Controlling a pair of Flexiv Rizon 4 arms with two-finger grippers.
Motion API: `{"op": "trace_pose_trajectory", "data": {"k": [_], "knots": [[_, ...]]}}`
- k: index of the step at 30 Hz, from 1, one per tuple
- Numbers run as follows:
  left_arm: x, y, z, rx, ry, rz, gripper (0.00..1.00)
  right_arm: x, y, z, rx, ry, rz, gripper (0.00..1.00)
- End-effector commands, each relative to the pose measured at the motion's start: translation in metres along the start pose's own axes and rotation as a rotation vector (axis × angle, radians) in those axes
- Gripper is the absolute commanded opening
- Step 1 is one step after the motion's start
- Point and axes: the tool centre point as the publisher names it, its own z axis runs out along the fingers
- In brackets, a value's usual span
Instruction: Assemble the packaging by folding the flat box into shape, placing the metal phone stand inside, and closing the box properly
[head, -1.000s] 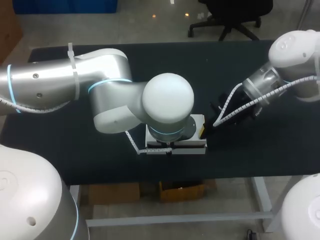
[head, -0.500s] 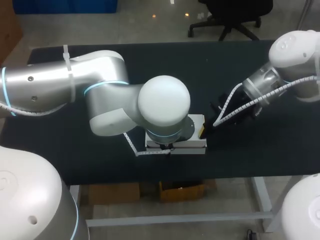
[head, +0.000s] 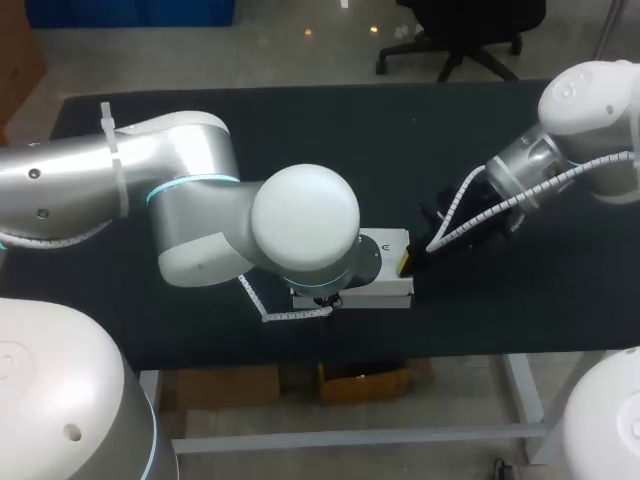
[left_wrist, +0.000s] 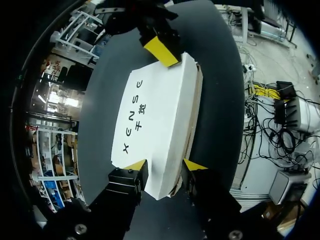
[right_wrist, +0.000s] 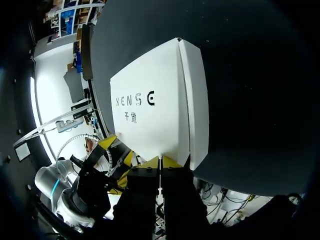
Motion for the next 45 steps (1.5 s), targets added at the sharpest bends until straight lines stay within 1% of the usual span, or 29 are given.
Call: {"op": "trace_pose_trajectory", "data": {"k": [1, 2, 3, 5, 7, 8, 12, 15, 16, 19, 24, 28, 31, 34, 38, 45], "knots": [[0.002, 0.011, -0.014, 0.004, -0.029, -0.013, 0.37, -0.001, 0.001, -0.001, 0.004, 0.004, -0.003, 0.00], [0.002, 0.011, -0.017, 0.008, -0.030, -0.015, 0.33, -0.001, 0.001, -0.001, 0.005, 0.005, -0.002, 0.00], [0.002, 0.011, -0.019, 0.009, -0.032, -0.016, 0.25, -0.001, 0.002, -0.001, 0.004, 0.005, -0.002, 0.00], [0.001, 0.012, -0.024, 0.020, -0.035, -0.018, 0.17, -0.001, 0.002, -0.001, 0.005, 0.005, -0.002, 0.00], [0.001, 0.013, -0.027, 0.031, -0.035, -0.019, 0.04, -0.001, 0.002, 0.000, 0.005, 0.004, -0.001, 0.00], [0.000, 0.013, -0.031, 0.041, -0.031, -0.021, 0.00, -0.001, 0.002, 0.000, 0.005, 0.005, -0.001, 0.00], [-0.005, 0.016, -0.039, 0.078, 0.004, -0.041, 0.00, -0.003, 0.003, -0.001, 0.003, 0.006, 0.000, 0.00], [-0.010, 0.018, -0.042, 0.099, 0.029, -0.094, 0.00, -0.003, 0.003, -0.001, 0.002, 0.007, 0.001, 0.00], [-0.013, 0.017, -0.041, 0.091, 0.035, -0.128, 0.00, -0.003, 0.003, -0.001, 0.002, 0.009, 0.001, 0.00], [-0.021, 0.016, -0.031, 0.114, 0.084, -0.213, 0.00, -0.003, 0.004, -0.002, 0.001, 0.010, -0.002, 0.00], [-0.029, 0.019, -0.017, 0.144, 0.148, -0.286, 0.00, -0.003, 0.004, -0.003, 0.001, 0.009, 0.000, 0.00], [-0.031, 0.019, -0.011, 0.163, 0.189, -0.304, 0.00, -0.003, 0.005, -0.003, 0.000, 0.007, 0.001, 0.00], [-0.030, 0.019, -0.006, 0.164, 0.193, -0.307, 0.00, -0.003, 0.005, -0.003, 0.000, 0.006, 0.002, 0.00], [-0.029, 0.019, 0.001, 0.135, 0.190, -0.331, 0.00, -0.004, 0.006, -0.003, 0.001, 0.007, 0.002, 0.00], [-0.028, 0.019, 0.010, 0.131, 0.206, -0.339, 0.00, -0.005, 0.007, -0.003, 0.002, 0.007, 0.004, 0.00], [-0.023, 0.018, 0.010, 0.137, 0.217, -0.340, 0.00, -0.007, 0.007, -0.003, 0.000, 0.003, 0.010, 0.00]]}}
